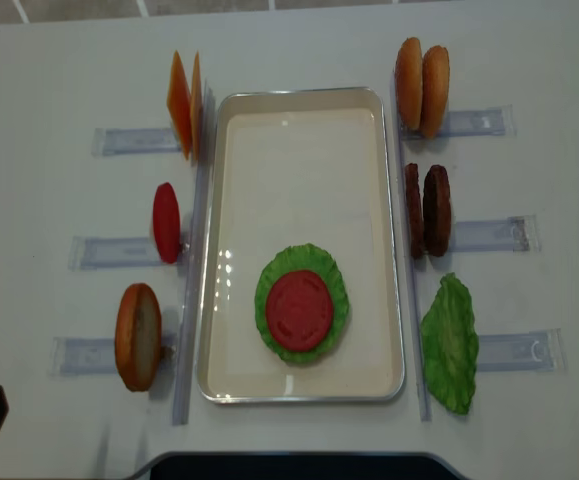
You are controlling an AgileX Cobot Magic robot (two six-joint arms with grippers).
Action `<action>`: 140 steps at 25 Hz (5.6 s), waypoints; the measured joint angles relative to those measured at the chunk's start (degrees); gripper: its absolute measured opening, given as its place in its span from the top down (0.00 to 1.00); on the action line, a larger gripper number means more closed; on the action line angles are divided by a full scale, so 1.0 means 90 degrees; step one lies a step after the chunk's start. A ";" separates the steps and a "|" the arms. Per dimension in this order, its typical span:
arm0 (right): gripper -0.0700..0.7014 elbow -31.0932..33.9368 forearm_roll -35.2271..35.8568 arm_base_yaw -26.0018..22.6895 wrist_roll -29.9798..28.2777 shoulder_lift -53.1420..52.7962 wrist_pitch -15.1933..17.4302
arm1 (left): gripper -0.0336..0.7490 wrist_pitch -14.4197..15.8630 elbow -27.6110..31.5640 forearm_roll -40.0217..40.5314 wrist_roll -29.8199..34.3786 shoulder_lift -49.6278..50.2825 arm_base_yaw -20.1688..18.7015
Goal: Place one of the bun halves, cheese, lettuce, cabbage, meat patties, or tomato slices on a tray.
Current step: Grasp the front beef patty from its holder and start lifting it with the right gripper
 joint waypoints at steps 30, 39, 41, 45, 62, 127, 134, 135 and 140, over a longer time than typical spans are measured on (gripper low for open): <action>0.38 0.0000 0.0000 0.0000 0.0000 0.0000 0.0000 | 0.45 0.0000 0.0000 0.0000 0.0000 0.0000 0.0000; 0.38 0.0000 0.0161 0.0000 0.0000 0.0480 0.0000 | 0.45 0.0000 0.0000 -0.0006 0.0000 0.0000 0.0000; 0.38 0.0000 0.0161 0.0000 0.0000 0.0706 0.0000 | 0.45 0.0000 0.0000 -0.0006 0.0000 0.0000 0.0000; 0.38 0.0000 0.0161 0.0000 0.0000 0.1379 -0.0001 | 0.45 0.0000 0.0000 -0.0006 0.0000 0.0000 0.0000; 0.38 -0.0755 0.0161 0.0000 -0.0006 0.4791 0.0230 | 0.45 0.0000 0.0000 -0.0011 -0.0003 0.0000 0.0000; 0.38 -0.4318 0.0598 0.3757 0.2663 0.9587 -0.1049 | 0.89 0.0000 0.0008 -0.0011 -0.0003 0.0000 0.0000; 0.38 -0.4318 0.0599 0.3794 0.2668 0.9851 -0.1168 | 0.95 0.0000 0.0008 -0.0011 -0.0003 0.0000 0.0000; 0.38 -0.4318 0.0599 0.3794 0.2668 0.9883 -0.1184 | 0.95 0.0000 0.0008 -0.0011 -0.0003 0.0000 0.0000; 0.38 -0.4318 0.0568 0.3794 0.2661 1.0042 -0.1300 | 0.96 0.0000 0.0008 -0.0011 -0.0003 0.0000 0.0000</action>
